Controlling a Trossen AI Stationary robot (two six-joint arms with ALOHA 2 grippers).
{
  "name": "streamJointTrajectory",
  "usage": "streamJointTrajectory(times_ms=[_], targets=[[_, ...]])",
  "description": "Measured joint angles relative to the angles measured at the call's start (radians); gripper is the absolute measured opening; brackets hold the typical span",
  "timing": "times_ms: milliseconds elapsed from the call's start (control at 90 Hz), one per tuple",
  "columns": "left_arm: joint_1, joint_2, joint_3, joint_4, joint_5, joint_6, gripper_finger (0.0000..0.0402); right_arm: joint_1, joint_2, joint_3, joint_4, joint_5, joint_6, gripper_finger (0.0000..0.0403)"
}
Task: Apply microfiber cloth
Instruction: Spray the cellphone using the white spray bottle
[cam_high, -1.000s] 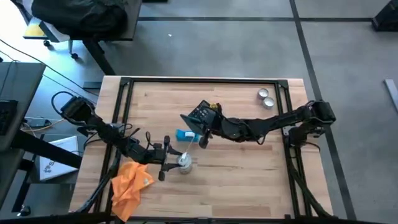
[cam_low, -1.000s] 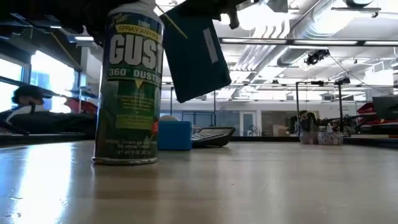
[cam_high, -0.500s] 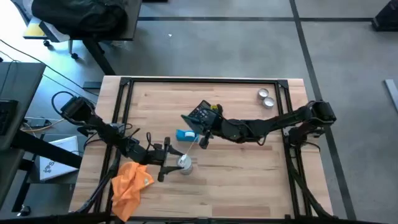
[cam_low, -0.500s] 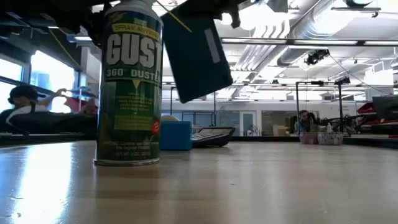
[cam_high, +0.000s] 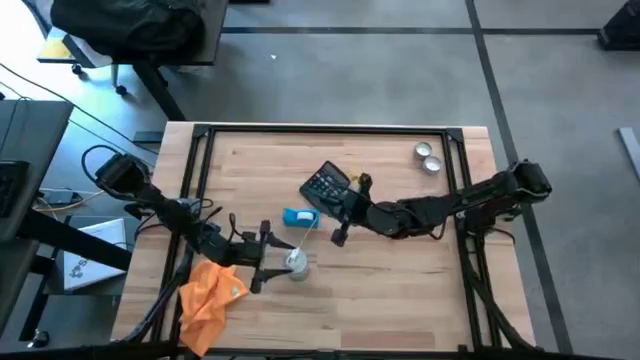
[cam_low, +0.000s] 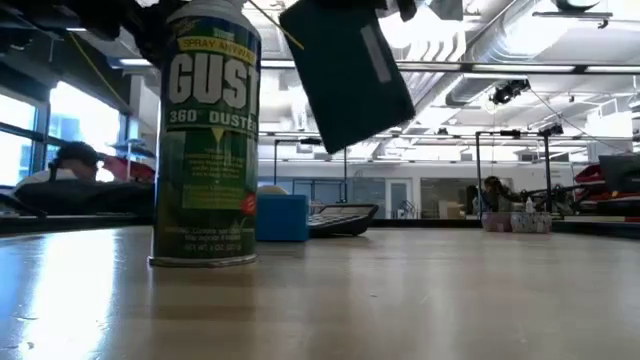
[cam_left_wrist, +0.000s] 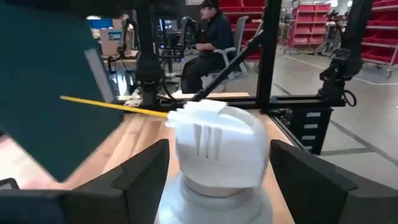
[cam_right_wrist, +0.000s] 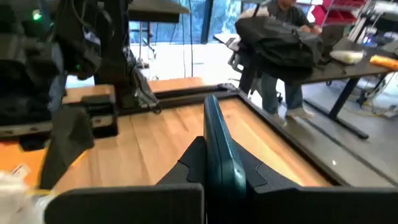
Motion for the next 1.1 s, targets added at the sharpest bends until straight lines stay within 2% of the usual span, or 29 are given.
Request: streamJointTrajectory(times_ms=[122,200,389,522,667,889,1100], targets=[[0.046,0.0,0.004,0.002,0.108,-0.022,0.0249,0.023,0.0,-0.002,-0.05,0.001,0.055,0.0001],[0.056,0.0,0.013,0.0,0.133,-0.04,0.0248,0.037,0.0,-0.002,-0.063,0.004,0.076,0.0001],[0.031,0.0,0.033,-0.004,0.129,-0.044,0.0247,0.052,0.0,-0.002,-0.07,0.041,0.063,0.0001],[0.01,0.0,0.037,-0.009,0.084,-0.038,0.0247,0.035,0.0,-0.002,-0.07,0.043,0.05,0.0001],[0.007,0.0,0.037,-0.04,0.026,-0.026,0.0247,-0.001,0.0,-0.002,-0.07,0.009,0.032,0.0001],[0.03,0.0,0.037,-0.043,0.025,-0.027,0.0247,-0.071,0.001,-0.004,-0.048,-0.027,0.0,0.0001],[0.042,0.0,0.037,-0.048,0.032,-0.035,0.0247,-0.152,0.001,-0.004,0.044,-0.182,-0.057,0.0001]])
